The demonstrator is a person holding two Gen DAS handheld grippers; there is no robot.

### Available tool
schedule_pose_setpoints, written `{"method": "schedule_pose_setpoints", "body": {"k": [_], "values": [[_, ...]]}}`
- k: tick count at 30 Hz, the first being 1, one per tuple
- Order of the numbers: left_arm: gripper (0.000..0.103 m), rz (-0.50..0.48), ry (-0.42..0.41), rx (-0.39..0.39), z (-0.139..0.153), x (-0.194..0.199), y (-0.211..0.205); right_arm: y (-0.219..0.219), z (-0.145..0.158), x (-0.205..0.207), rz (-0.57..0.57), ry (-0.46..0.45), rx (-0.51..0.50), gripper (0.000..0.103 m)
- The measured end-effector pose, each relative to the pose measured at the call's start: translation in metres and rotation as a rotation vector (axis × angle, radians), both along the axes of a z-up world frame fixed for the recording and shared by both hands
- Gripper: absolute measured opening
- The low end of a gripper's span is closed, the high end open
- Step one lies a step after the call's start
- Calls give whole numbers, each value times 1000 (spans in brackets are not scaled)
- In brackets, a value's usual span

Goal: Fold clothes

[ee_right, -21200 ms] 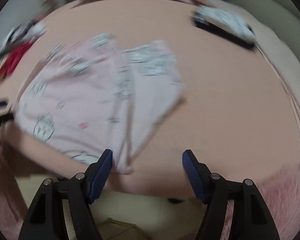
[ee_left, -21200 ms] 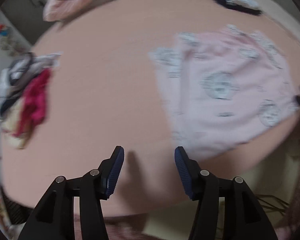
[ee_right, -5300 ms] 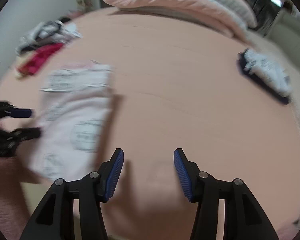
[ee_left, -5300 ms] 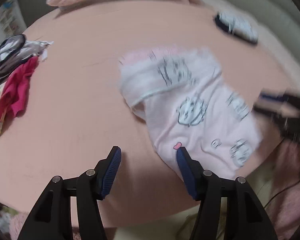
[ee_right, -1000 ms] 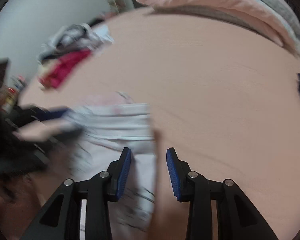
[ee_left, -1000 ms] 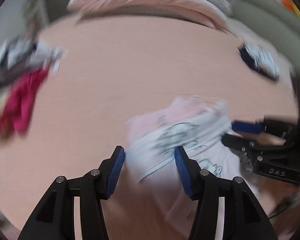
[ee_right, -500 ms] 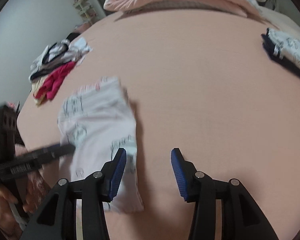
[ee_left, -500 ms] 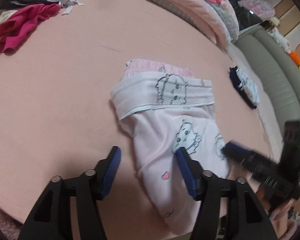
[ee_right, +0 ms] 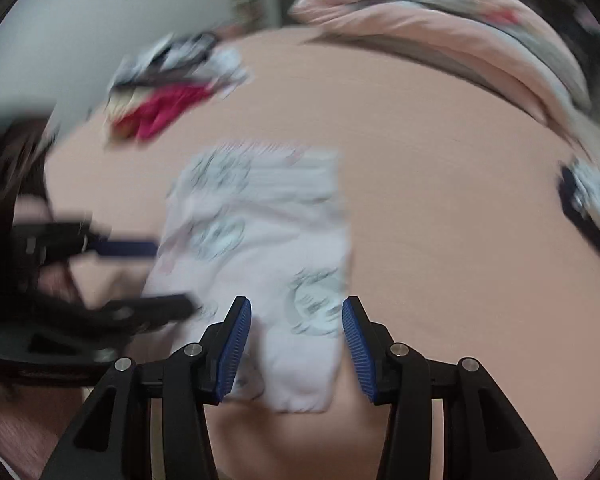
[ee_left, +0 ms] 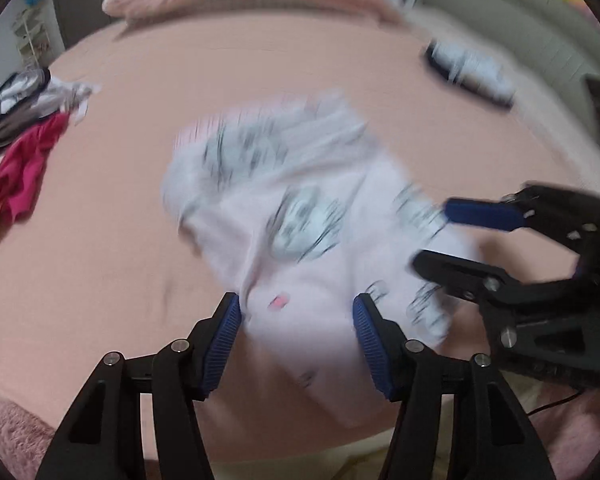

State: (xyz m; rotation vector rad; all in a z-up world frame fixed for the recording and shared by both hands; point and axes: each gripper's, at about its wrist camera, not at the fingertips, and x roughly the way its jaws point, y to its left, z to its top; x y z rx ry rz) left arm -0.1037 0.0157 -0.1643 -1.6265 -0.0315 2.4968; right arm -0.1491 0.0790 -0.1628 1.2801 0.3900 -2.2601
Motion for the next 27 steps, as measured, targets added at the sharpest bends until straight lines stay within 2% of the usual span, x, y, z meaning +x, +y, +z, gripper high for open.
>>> {"method": "schedule_pose_setpoints", "body": {"k": [1, 3, 4, 6, 7, 8, 10, 12, 14, 16, 17, 18, 20, 22, 24, 26, 27], "values": [[58, 20, -27, 11, -3, 1, -8, 0, -8, 0, -1, -16, 29, 47], [59, 47, -30, -18, 2, 5, -20, 17, -9, -11, -60, -74, -15, 55], [59, 58, -22, -25, 7, 8, -23, 27, -5, -16, -105, -80, -15, 56], [56, 50, 18, -35, 17, 14, -19, 44, 4, -19, -207, 12, 102, 55], [56, 24, 35, -10, 20, 17, -13, 51, 10, -21, -243, 41, 120, 53], [56, -5, 52, 20, 23, 20, -7, 57, 15, -21, -256, 29, 68, 53], [56, -65, 59, 78, 23, 23, 8, 59, 25, -16, -221, -24, -64, 53], [56, -99, 29, 34, 12, 26, 21, 51, 28, 0, -123, -40, -97, 53], [59, -112, -14, -56, 2, 31, 20, 46, 27, 11, -59, -54, -94, 53], [59, -58, -55, 12, 1, 36, 0, 52, 11, 8, -92, -65, 17, 53], [59, -15, -65, 58, 2, 37, -13, 57, 9, 4, -118, -83, 16, 53], [59, 29, -64, 114, 3, 39, -26, 64, 16, -3, -164, -102, -30, 53], [58, 131, -50, 214, 3, 39, -51, 75, 36, -6, -226, -23, -47, 53], [58, 164, -49, 300, -1, 36, -57, 79, 52, -5, -233, 21, -105, 53], [58, 163, -43, 359, -5, 29, -55, 82, 55, -6, -244, -19, -200, 53], [58, 166, -23, 417, -13, 30, -54, 95, 50, -7, -274, -60, -227, 53], [58, 178, -21, 419, -14, 24, -54, 101, 47, -7, -285, -75, -230, 53]]}}
